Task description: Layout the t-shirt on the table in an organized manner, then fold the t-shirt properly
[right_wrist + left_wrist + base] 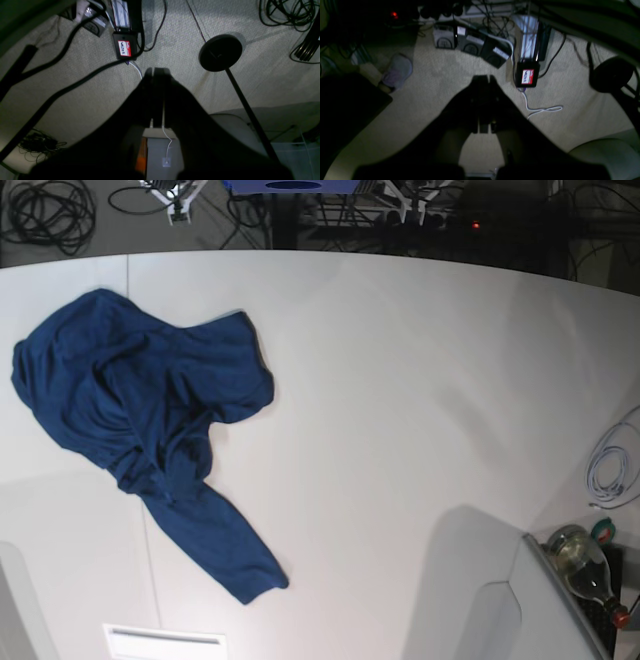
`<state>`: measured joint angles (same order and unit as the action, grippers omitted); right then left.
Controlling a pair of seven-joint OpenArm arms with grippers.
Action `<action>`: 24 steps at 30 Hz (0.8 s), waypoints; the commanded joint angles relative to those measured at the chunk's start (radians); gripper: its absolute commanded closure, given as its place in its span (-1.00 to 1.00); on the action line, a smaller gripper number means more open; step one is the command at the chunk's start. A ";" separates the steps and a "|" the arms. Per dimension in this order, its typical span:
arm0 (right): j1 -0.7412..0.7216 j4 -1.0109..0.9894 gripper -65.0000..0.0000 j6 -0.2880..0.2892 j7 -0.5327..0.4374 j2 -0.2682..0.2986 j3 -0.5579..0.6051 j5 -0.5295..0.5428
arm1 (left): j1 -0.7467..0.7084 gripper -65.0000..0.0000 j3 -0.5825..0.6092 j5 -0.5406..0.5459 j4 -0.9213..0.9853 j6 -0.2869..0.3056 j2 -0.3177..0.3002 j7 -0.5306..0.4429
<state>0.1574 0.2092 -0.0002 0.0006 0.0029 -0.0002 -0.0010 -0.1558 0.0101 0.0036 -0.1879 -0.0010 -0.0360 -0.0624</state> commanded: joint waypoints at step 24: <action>0.026 0.003 0.98 -0.007 -0.003 0.006 0.001 0.000 | -0.023 1.00 0.001 -0.007 -0.003 -0.004 -0.002 -0.001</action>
<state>0.1783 0.2096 -0.0002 -0.0002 0.0029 -0.0002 -0.0010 -0.1699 0.0101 0.0010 -0.1905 -0.0010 -0.0364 -0.0628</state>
